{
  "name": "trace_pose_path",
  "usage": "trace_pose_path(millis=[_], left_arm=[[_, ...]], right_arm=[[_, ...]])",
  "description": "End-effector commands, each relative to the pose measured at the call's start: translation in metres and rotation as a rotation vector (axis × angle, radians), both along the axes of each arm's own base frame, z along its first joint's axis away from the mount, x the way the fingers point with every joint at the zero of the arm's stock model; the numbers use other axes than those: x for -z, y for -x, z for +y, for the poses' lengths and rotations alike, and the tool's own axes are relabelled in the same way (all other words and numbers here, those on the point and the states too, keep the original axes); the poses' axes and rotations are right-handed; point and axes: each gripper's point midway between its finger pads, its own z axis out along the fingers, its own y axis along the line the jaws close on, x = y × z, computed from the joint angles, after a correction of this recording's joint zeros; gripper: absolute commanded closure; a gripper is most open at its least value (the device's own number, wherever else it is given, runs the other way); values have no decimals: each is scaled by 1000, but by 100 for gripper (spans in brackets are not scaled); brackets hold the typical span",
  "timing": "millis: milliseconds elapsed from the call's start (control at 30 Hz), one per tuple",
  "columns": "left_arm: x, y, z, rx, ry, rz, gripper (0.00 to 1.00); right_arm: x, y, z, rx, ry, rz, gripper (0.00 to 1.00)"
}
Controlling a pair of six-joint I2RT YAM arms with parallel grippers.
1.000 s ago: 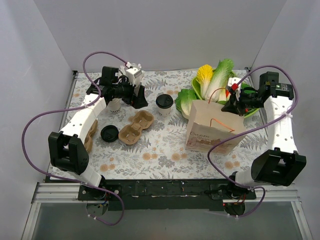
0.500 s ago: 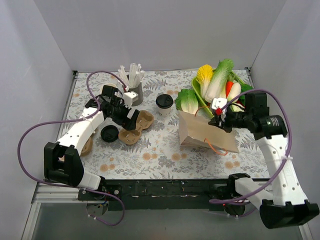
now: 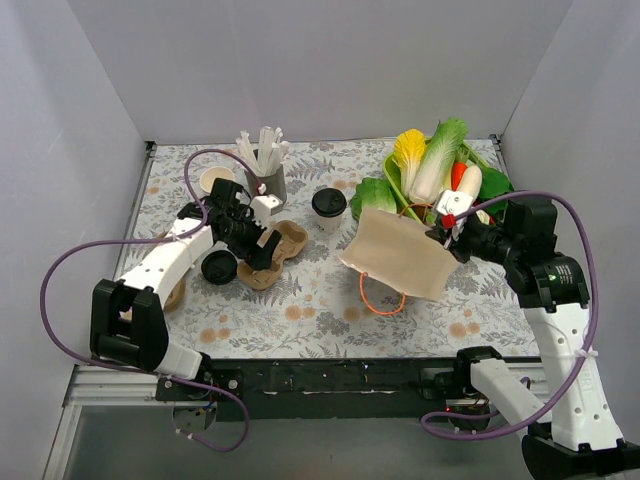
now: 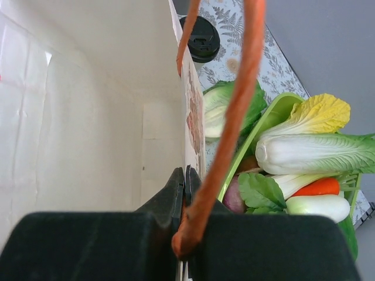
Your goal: Pack the takeout coffee
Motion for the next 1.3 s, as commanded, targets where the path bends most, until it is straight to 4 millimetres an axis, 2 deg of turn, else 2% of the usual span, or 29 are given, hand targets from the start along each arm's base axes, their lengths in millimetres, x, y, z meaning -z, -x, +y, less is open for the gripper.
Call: trace_pose_path(millis=[0,100,133,233,500,833,1067,1267], left_arm=[[-1,-10,-9,41,18,-42,14],[2,-16,-13,46,21,-48,16],[3,-18,-14,33,22,-42,17],[8,-24,-16,11,20,-28,25],[22,-37,-19,-18,-8,-20,35],[29,-55,-21,-51,-23,-19,42],[28,-56,-27,-44,-10,-7,50],[25,-48,-29,-41,-15,1,53]], right_arm=[[9,6,0,-6,5,0,99],[15,9,-2,-5,18,-25,99],[23,9,-3,-4,24,-12,99],[26,12,-2,-3,14,1,99],[28,11,0,17,-23,35,99],[29,8,1,13,-21,42,99],[30,6,1,18,-23,42,99],[33,6,1,19,-20,46,99]])
